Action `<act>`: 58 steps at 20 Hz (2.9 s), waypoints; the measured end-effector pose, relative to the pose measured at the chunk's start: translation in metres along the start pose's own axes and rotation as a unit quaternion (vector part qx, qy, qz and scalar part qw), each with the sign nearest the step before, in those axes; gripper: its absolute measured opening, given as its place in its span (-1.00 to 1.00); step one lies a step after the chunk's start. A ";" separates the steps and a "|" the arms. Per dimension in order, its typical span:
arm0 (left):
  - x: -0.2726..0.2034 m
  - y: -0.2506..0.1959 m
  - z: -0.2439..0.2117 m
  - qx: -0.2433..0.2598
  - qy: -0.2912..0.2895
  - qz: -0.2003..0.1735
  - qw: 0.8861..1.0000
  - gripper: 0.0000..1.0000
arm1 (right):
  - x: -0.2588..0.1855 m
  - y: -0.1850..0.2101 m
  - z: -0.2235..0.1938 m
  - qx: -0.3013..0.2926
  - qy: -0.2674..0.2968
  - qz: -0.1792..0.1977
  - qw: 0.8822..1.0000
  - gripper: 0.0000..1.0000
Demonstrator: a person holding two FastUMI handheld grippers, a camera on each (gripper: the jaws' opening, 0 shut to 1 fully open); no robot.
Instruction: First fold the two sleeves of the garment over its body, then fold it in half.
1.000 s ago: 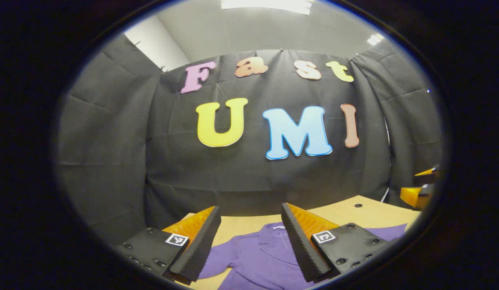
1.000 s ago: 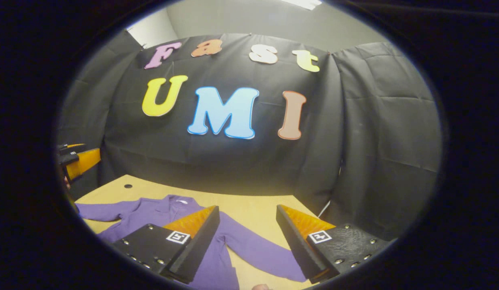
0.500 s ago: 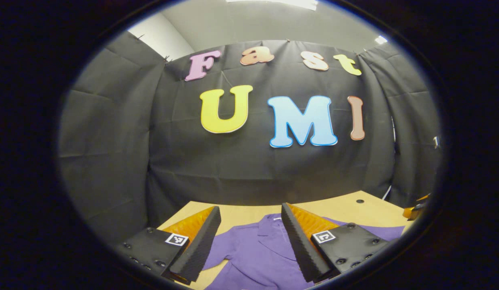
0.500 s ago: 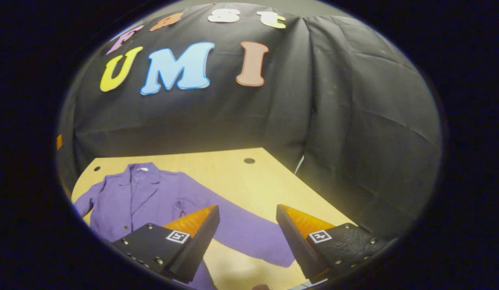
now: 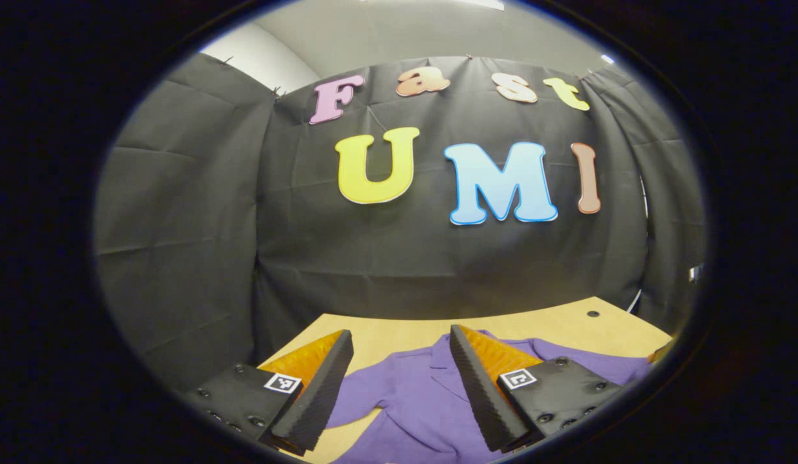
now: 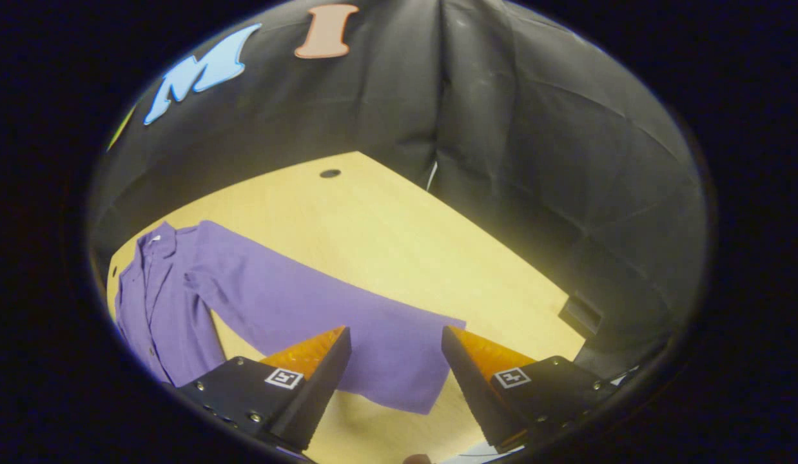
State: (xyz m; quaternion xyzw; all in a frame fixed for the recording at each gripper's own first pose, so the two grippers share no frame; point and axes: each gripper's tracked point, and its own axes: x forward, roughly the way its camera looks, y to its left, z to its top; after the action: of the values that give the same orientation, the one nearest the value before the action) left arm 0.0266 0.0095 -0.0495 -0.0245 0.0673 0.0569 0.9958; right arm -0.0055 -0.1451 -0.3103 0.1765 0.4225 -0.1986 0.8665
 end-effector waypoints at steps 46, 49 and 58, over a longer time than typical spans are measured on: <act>-0.035 0.148 -0.050 -0.029 -0.001 0.050 0.998 0.94 | -0.151 0.280 0.171 -0.085 -0.205 0.291 0.931 -0.98; -0.049 0.178 -0.063 -0.032 0.008 0.077 0.996 0.94 | -0.166 0.335 0.158 -0.118 -0.203 0.325 0.916 -0.98; -0.092 0.257 -0.116 -0.043 0.054 0.164 0.984 0.94 | -0.155 0.482 0.081 -0.194 -0.128 0.389 0.891 -0.99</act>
State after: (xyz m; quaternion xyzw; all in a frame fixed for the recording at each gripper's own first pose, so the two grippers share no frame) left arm -0.1092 0.2477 -0.1618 -0.0589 0.1215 0.2207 0.9660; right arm 0.1981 0.2604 -0.0722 0.1281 0.2352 0.2195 0.9381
